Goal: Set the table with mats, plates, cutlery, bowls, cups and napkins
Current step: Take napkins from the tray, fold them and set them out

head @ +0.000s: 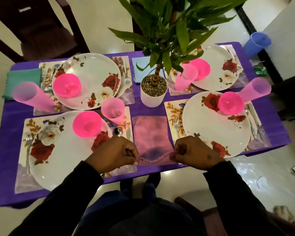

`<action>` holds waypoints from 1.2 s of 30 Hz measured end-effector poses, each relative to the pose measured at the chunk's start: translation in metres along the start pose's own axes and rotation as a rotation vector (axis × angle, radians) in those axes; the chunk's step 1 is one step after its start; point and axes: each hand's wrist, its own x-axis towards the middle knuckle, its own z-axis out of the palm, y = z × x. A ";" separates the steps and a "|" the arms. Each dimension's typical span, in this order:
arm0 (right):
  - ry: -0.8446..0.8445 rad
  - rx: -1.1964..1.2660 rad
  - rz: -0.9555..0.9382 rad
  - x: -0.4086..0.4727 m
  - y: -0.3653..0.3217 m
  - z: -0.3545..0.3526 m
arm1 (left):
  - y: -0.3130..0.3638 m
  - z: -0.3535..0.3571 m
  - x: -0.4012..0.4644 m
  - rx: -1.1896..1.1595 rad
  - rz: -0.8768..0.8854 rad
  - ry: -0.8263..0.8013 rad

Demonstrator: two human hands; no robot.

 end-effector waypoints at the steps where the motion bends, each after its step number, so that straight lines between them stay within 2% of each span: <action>1: -0.017 -0.017 0.006 0.001 0.001 0.002 | 0.000 0.003 0.001 0.030 0.008 0.012; 4: -0.029 0.003 0.027 0.007 0.005 0.006 | -0.004 0.011 0.007 0.087 -0.049 0.129; 6: 0.045 0.062 0.031 0.014 0.010 0.009 | -0.006 0.015 0.015 0.088 -0.089 0.263; 10: 0.335 0.171 0.040 0.047 0.020 0.020 | -0.016 0.028 0.040 -0.175 -0.115 0.526; 13: 0.435 0.362 0.092 0.075 0.021 0.028 | -0.029 0.041 0.067 -0.400 -0.213 0.617; 18: 0.506 0.381 0.132 0.111 0.016 0.036 | -0.033 0.055 0.101 -0.346 -0.279 0.781; 22: 0.484 0.376 0.205 0.130 0.015 0.036 | -0.034 0.060 0.117 -0.276 -0.318 0.836; 30: 0.470 0.309 0.273 0.151 0.015 0.032 | -0.040 0.059 0.134 -0.157 -0.360 0.806; 36: 0.449 0.314 0.275 0.148 0.016 0.036 | -0.037 0.062 0.121 -0.207 -0.399 0.758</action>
